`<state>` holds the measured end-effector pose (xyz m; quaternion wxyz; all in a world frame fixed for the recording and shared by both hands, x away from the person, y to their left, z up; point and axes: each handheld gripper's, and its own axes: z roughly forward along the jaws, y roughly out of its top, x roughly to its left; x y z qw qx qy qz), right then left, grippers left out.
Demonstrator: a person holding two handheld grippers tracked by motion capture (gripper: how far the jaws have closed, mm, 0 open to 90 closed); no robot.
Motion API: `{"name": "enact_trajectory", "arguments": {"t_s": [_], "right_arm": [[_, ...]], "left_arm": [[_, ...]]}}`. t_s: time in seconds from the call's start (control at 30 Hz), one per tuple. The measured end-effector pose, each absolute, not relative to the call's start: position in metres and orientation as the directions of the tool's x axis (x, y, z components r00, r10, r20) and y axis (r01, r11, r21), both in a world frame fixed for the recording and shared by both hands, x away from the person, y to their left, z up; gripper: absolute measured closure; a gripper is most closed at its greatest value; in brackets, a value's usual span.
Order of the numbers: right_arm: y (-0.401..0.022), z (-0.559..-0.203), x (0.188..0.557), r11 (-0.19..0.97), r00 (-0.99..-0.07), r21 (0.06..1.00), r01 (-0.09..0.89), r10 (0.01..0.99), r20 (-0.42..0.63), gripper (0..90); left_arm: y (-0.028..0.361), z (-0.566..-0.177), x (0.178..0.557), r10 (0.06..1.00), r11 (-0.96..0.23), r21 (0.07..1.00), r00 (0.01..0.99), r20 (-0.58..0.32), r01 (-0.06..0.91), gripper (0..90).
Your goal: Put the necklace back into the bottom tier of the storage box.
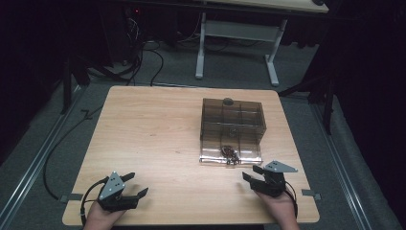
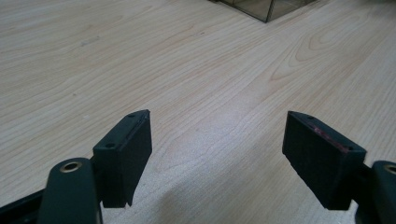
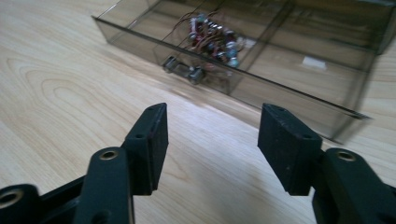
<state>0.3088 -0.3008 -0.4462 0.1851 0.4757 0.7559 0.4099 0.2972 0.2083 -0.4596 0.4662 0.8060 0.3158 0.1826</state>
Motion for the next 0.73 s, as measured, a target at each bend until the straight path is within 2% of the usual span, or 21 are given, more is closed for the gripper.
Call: {"name": "enact_trajectory", "arguments": {"t_s": [0.27,0.73], "right_arm": [[-0.308,-0.453,0.291,0.168,-0.452,0.860,0.482,0.888,0.080,40.1],[-0.306,-0.453,0.294,0.189,-0.472,0.859,0.476,0.879,0.068,40.6]], "left_arm": [[0.207,-0.460,0.299,0.702,-0.364,0.862,0.712,0.004,0.354,24.9],[0.206,-0.460,0.297,0.709,-0.371,0.862,0.704,0.022,0.346,25.8]]}}
